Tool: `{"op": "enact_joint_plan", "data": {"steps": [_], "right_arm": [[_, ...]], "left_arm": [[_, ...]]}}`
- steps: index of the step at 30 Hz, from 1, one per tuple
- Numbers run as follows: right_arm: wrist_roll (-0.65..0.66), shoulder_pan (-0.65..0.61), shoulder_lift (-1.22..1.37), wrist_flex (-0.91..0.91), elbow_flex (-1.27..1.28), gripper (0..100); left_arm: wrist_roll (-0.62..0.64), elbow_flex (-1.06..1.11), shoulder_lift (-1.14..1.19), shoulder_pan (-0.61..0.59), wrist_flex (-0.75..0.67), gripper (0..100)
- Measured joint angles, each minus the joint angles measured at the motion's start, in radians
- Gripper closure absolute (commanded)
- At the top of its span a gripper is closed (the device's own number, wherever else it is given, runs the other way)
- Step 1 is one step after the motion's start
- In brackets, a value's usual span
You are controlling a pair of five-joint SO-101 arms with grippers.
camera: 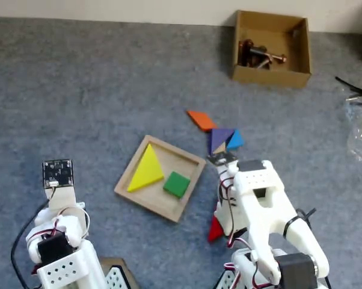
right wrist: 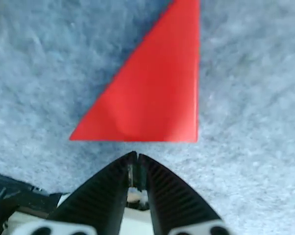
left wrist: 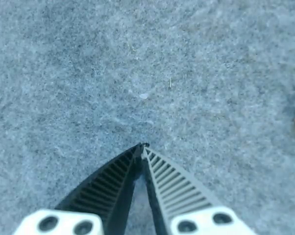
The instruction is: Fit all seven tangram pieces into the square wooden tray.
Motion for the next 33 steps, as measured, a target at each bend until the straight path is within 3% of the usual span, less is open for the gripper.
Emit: {"op": "enact_joint_plan", "data": {"steps": [24, 33], "right_arm": [[0.000, 0.000, 0.000, -0.133, 0.000, 98.8], [0.120, 0.063, 0.000, -0.180, 0.000, 98.8]], "left_arm": [[0.000, 0.000, 0.000, 0.000, 0.000, 99], [0.000, 0.000, 0.000, 0.000, 0.000, 99]]}}
